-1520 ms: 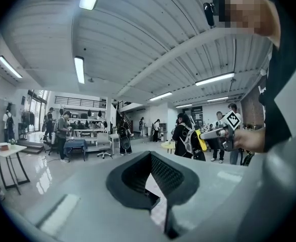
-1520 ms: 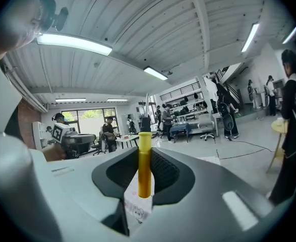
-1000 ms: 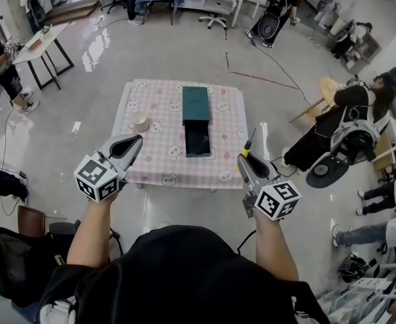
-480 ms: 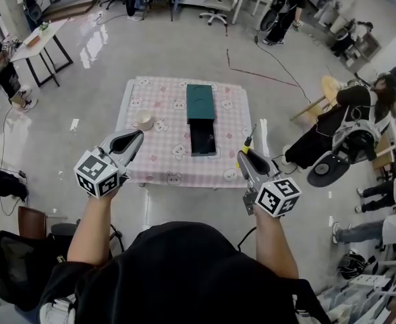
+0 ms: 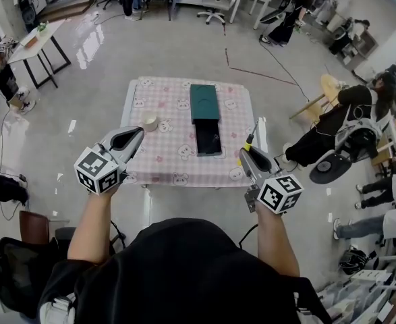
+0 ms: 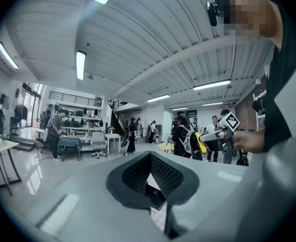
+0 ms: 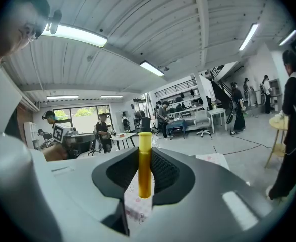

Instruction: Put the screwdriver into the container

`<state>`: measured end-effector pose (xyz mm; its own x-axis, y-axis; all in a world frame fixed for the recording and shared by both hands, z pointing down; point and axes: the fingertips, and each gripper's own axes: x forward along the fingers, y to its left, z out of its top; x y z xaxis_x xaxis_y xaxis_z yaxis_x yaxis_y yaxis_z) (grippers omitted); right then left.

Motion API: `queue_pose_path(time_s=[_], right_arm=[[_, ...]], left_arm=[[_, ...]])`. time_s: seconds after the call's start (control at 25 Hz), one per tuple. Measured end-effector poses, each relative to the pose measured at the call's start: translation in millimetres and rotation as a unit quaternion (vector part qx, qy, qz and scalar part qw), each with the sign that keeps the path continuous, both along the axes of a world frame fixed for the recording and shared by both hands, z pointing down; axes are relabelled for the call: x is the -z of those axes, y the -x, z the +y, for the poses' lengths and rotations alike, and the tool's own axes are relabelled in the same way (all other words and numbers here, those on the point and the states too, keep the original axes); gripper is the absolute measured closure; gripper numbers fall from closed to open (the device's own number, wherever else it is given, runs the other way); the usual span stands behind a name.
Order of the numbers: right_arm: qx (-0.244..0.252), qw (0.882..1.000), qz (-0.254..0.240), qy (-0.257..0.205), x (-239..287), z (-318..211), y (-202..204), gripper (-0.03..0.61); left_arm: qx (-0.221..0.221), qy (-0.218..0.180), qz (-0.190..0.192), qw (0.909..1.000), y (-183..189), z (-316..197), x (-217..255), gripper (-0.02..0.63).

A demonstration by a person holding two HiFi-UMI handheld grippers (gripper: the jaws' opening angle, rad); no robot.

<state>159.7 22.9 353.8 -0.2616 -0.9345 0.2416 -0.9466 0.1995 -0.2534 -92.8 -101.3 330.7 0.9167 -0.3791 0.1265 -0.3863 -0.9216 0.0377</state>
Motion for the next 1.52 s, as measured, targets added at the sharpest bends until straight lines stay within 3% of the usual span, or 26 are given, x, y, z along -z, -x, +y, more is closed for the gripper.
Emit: queue_pose_path(time_s=[0.48,1.52], right_arm=[[0.008,1.0,-0.002,-0.006,7.6,-5.2,42.0,0.474],[-0.002,1.0,-0.003,-0.015,2.6,-9.1,28.6,0.474]], left_arm=[[0.005,-0.004,0.004,1.0,51.6,-8.3,6.4,0.614],[0.02,-0.005,-0.003,0.9998,58.7,-2.1,-3.0,0.612]])
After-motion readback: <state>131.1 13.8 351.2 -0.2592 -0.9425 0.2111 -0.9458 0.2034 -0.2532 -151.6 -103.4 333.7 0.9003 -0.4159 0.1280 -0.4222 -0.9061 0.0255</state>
